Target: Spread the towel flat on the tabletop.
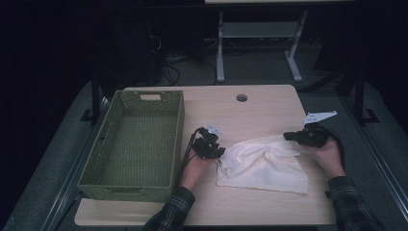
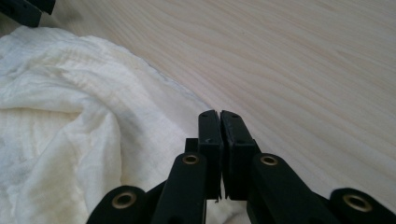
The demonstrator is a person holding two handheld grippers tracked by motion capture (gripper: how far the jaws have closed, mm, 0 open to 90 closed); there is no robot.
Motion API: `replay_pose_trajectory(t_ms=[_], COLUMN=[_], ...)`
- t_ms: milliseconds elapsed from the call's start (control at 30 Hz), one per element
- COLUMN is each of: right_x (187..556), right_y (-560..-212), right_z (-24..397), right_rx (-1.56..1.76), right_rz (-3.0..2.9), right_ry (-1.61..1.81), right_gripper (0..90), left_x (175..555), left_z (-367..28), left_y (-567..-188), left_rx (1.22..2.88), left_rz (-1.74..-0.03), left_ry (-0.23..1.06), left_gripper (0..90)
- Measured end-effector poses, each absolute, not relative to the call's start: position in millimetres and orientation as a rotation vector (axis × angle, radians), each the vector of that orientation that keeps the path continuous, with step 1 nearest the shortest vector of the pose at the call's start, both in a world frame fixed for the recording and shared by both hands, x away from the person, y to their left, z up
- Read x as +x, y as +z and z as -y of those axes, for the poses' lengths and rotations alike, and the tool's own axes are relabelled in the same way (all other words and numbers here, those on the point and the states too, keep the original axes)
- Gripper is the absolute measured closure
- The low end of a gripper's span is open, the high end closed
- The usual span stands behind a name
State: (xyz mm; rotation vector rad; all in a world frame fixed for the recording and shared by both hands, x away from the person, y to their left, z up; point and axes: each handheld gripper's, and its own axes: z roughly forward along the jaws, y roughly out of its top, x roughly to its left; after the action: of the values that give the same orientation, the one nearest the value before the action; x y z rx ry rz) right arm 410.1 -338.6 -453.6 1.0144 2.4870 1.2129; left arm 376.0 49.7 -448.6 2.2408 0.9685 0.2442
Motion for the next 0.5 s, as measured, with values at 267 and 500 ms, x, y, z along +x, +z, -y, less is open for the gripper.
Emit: replay_pose_trajectory(t_ms=[267, 500], right_x=[409, 409], right_y=[-453, -448], right_z=[338, 339], right_rx=[1.018, 1.006], right_rz=[-2.487, -2.474], right_ry=[1.211, 1.223], right_gripper=[87.0, 87.0], left_x=[375, 378], left_z=[-43, -44], left_y=[-458, -441], left_rx=[2.294, 2.241], left_rz=[-0.939, -0.95], left_ry=[0.2, 0.289], left_gripper=[80.1, 86.1])
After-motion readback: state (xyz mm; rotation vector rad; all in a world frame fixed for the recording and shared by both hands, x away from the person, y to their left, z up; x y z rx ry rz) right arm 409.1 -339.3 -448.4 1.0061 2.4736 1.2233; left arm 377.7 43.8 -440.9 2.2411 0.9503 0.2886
